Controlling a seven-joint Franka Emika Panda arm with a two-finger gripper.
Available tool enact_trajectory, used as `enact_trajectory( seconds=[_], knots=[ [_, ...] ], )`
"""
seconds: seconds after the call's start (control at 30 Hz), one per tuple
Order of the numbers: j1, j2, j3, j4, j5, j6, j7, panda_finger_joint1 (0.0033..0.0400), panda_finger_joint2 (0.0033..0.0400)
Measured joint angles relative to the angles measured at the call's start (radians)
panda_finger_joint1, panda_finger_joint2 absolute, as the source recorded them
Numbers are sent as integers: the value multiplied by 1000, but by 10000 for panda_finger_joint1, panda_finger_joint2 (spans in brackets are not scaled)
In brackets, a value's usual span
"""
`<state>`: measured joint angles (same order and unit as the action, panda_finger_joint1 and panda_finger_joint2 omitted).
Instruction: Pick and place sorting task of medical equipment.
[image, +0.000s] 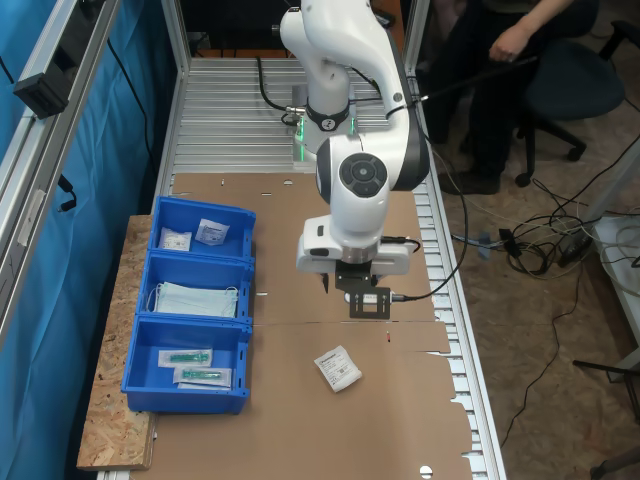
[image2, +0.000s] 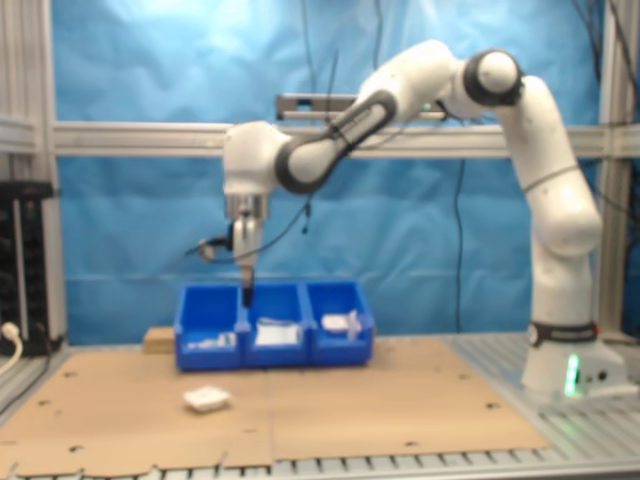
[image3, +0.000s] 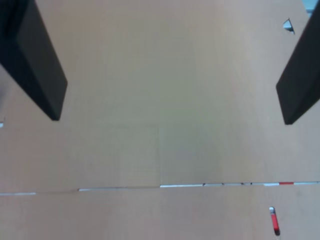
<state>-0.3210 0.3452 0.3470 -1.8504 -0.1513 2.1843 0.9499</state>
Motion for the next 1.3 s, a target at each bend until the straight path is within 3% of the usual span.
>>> enact_trajectory(
  seconds=[0.3, 0.77, 1.3],
  knots=[
    [-6, 127, 19, 47, -44, 67, 0, 400, 400],
    [-4, 255, 29, 128, -64, 108, -4, 400, 400],
    [-2, 350, 27, 217, -79, 130, -105, 400, 400]
  ],
)
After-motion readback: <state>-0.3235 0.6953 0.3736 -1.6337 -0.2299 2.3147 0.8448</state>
